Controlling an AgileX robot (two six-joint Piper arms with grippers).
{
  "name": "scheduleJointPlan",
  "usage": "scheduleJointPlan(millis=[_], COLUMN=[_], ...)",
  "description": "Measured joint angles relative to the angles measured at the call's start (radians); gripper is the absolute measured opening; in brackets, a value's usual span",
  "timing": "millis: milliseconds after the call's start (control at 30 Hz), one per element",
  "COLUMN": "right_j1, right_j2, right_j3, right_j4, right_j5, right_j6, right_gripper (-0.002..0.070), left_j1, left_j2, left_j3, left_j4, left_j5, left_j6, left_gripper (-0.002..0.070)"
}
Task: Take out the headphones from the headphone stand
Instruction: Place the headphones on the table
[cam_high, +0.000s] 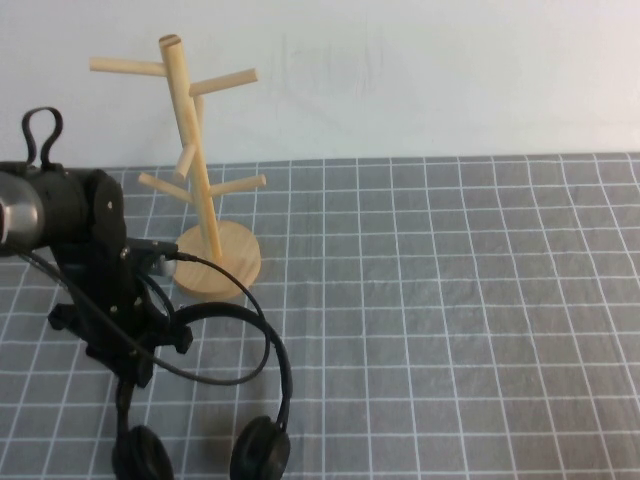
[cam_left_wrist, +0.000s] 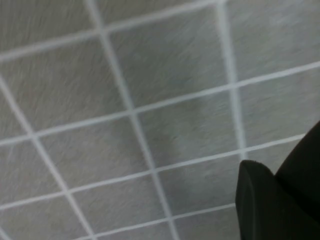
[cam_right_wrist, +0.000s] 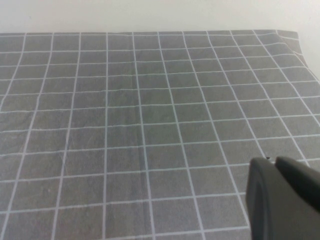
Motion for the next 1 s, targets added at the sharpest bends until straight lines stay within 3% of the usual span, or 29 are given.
scheduleJointPlan(millis=[300, 500, 633, 733, 900, 1000], right_j1=[0.000, 0.000, 0.000, 0.000, 0.000, 0.000], right_j2=[0.000, 0.000, 0.000, 0.000, 0.000, 0.000], right_j3=[0.000, 0.000, 0.000, 0.000, 0.000, 0.000], right_j4=[0.000, 0.000, 0.000, 0.000, 0.000, 0.000], right_j5=[0.000, 0.000, 0.000, 0.000, 0.000, 0.000], right_j6=[0.000, 0.000, 0.000, 0.000, 0.000, 0.000], right_gripper=[-0.0006, -0.0006, -0.0006, -0.0006, -0.0006, -0.0006], left_j1=[-0.002, -0.002, -0.002, -0.002, -0.002, -0.002], left_j2=[0.020, 0.020, 0.020, 0.010, -0.073, -0.166], left_j3=[-0.008, -0.009, -0.011, -0.011, -0.011, -0.011], left_j4=[0.039, 0.028, -0.004, -0.007, -0.009, -0.024], left_j5=[0.010, 0.010, 0.022, 0.054, 0.109, 0.115], left_j6=[-0.031, -0.031, -0.031, -0.027, 0.011, 0.015], left_gripper=[0.0069, 0.0256, 0.0313, 0.0266, 0.0055, 0.0014])
